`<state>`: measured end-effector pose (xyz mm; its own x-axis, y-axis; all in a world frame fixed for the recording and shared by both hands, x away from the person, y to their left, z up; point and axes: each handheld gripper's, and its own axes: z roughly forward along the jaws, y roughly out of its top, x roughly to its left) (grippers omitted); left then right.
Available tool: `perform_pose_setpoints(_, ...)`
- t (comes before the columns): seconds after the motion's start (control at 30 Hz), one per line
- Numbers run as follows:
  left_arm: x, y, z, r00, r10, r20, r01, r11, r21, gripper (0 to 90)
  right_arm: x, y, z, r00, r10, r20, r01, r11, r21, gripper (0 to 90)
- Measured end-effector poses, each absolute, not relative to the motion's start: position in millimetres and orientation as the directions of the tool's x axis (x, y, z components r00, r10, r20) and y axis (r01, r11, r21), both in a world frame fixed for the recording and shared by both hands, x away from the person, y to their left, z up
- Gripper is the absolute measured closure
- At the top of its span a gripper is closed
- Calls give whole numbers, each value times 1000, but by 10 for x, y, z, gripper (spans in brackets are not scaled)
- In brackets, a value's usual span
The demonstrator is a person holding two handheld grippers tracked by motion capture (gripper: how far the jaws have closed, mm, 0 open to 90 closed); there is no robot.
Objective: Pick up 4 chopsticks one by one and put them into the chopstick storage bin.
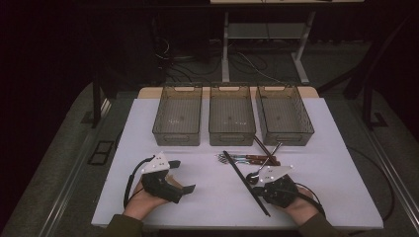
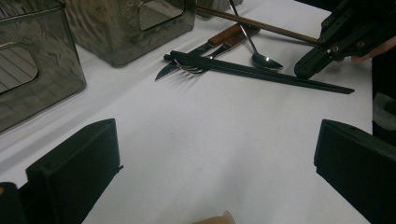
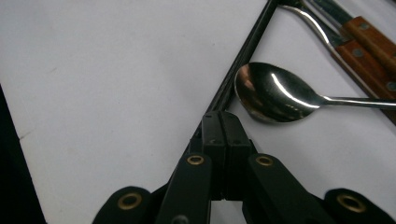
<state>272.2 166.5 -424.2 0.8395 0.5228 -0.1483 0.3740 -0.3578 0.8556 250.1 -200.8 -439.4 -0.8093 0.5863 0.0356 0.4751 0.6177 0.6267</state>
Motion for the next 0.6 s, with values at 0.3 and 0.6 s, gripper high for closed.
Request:
perform_pose_setpoints(0.3,2722,1662,-4242,840,522,-147,374,-360,855,0,2505,-2034,-4386,-788,612,64,503,580,641,826)
perform_pose_setpoints(0.6,2722,1663,-4242,840,522,-147,373,-360,855,0,2501,-1972,-4400,-764,639,83,526,545,653,818)
